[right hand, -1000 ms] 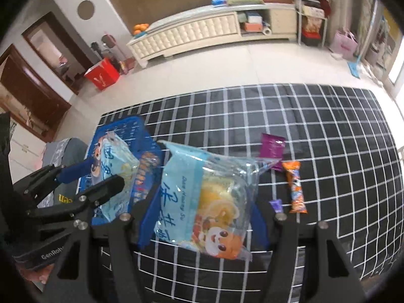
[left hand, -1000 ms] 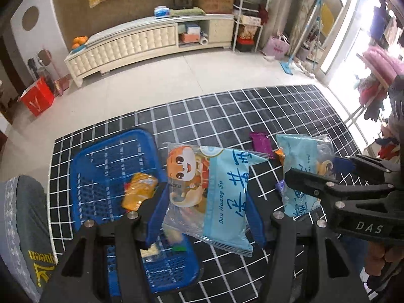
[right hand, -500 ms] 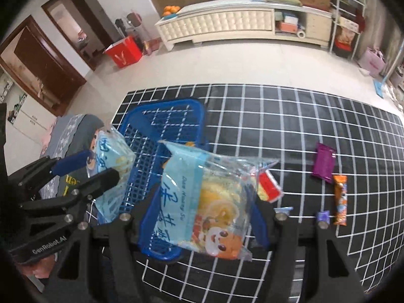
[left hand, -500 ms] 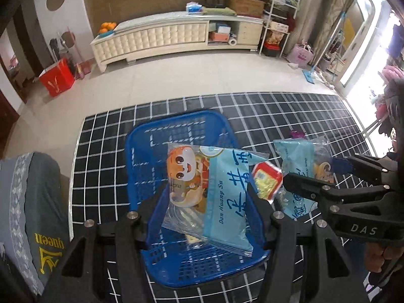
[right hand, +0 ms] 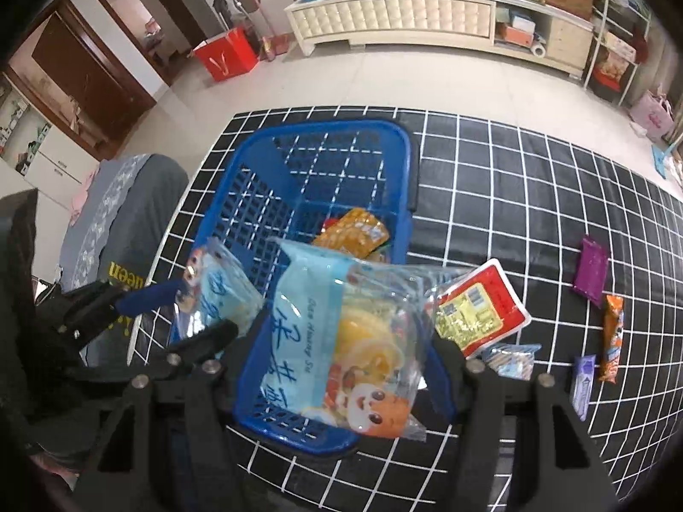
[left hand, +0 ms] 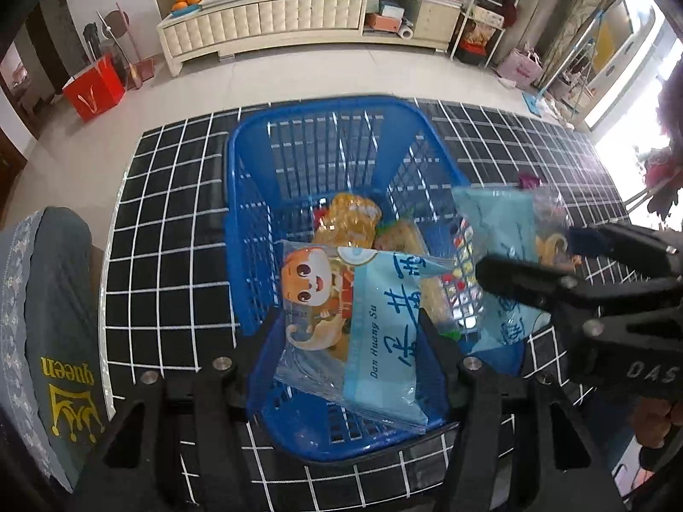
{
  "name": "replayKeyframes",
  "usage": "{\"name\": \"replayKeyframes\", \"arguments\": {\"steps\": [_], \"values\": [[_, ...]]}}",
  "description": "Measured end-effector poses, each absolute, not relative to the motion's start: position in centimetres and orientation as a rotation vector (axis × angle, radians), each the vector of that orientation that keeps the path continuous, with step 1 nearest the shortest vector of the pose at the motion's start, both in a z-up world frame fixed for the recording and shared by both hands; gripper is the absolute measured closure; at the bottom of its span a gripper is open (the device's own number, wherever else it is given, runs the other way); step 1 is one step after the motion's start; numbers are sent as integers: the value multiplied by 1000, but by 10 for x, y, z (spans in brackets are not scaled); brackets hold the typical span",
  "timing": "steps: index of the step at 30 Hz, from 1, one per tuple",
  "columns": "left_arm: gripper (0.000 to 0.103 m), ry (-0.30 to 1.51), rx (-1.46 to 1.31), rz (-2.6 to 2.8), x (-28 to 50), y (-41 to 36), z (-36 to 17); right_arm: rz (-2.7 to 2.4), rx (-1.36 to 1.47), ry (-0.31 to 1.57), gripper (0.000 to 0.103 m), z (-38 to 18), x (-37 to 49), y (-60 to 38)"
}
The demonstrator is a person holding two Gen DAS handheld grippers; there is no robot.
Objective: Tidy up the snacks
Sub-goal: 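Open both tools to drop the blue bread bags into the basket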
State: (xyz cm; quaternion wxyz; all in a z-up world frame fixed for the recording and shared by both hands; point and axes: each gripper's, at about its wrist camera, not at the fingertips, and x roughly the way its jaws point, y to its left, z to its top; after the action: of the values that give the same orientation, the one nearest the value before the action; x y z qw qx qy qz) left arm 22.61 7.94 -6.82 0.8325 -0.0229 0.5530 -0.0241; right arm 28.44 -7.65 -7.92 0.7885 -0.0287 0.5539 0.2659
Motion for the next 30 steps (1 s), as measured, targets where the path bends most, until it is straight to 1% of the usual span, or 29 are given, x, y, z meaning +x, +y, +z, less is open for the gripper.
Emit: {"name": "replayKeyframes", "arguments": {"steps": [3, 7, 9, 11, 19, 30], "values": [[44, 1199, -69, -60, 223, 78, -78, 576, -66, 1187, 35, -77, 280, -77], [39, 1219, -57, -58, 219, 75, -87, 568, -73, 1187, 35, -78, 277, -78], [32, 1210, -59, -65, 216, 76, -85, 557, -76, 1189, 35, -79, 277, -78], [29, 1187, -70, -64, 212, 80, -79, 550, -77, 1193, 35, -79, 279, -78], [29, 1118, -109, -32, 204, 104, -59, 560, -98, 1199, 35, -80, 275, -64], [29, 1106, -100, 7, 185, 139, -62, 613, -134, 1231, 34, -92, 266, -14]]}}
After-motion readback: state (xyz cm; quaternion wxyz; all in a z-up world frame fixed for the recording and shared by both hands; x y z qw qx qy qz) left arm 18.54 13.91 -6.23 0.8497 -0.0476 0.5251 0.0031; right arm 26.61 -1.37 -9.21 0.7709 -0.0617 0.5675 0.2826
